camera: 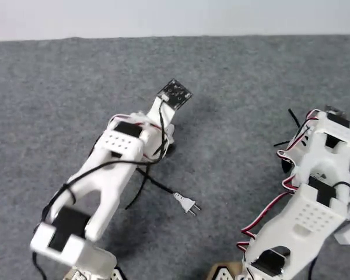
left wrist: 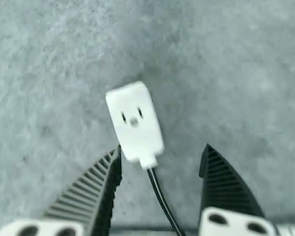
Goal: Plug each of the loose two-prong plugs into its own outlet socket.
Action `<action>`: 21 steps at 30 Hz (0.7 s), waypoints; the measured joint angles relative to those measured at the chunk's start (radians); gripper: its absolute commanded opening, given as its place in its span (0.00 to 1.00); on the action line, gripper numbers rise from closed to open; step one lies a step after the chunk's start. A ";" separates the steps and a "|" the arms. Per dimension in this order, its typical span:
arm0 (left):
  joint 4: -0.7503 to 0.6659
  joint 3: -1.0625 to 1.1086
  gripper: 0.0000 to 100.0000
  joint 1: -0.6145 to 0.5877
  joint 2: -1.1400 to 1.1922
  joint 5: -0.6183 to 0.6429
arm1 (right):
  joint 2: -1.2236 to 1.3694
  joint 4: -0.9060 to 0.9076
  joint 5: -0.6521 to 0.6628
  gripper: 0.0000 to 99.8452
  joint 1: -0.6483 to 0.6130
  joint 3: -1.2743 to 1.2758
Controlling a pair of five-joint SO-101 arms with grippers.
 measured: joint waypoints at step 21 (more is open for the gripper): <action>0.097 -0.310 0.24 -0.012 0.318 -0.002 | 0.000 -0.008 0.000 0.14 -0.003 0.002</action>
